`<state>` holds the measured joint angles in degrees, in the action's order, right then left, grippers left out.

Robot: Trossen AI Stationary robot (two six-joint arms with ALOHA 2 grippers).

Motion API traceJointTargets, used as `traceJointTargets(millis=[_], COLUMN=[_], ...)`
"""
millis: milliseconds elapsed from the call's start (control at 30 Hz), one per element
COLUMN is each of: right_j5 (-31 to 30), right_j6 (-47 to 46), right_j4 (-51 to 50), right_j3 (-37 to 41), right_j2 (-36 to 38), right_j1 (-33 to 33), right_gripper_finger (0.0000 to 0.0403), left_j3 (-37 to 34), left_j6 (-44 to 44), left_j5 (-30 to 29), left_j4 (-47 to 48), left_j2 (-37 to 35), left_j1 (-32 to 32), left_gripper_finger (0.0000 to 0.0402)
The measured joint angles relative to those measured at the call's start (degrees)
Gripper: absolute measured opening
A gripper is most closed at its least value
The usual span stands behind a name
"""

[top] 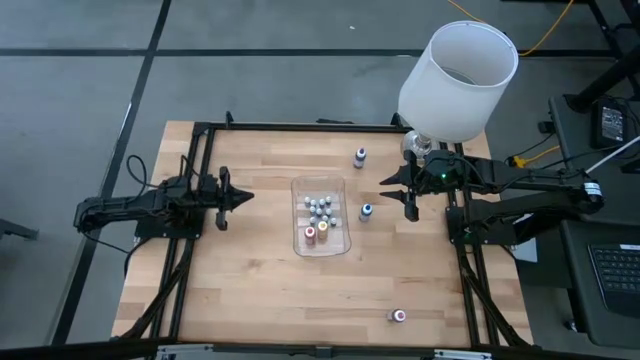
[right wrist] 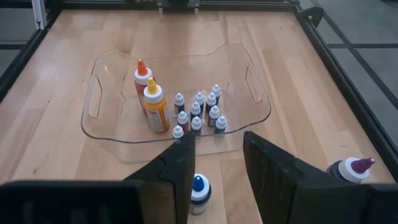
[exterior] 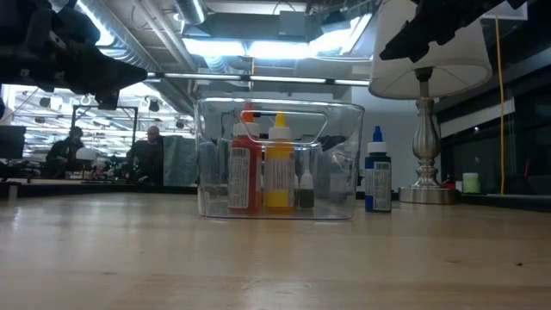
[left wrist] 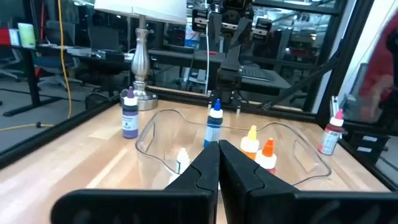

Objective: Pick & Place food coloring
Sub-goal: Put the large purple food coloring into the transparent bin

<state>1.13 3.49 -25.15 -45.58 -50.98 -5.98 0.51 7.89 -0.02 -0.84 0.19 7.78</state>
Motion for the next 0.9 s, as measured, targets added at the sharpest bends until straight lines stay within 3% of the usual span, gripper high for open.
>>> traceJointTargets(millis=[367, 667, 900], right_j5=[0.0, 0.0, 0.0], right_j6=[0.0, -0.2, -10.0], right_j4=[0.0, 1.6, 1.6], right_j3=[0.0, 0.0, 0.0], right_j2=[0.0, 0.0, 0.0], right_j1=[0.0, 0.0, 0.0], right_gripper_finger=[0.0138, 0.0138, 0.0138], left_j3=[0.0, 0.0, 0.0], left_j6=[-5.0, -1.2, -1.2], left_j5=[-0.2, -0.3, -0.4], left_j4=[0.1, 0.1, 0.2], left_j2=[0.3, 0.3, 0.3], left_j1=[0.0, 0.0, 0.0], left_gripper_finger=[0.0010, 0.0006, 0.0010])
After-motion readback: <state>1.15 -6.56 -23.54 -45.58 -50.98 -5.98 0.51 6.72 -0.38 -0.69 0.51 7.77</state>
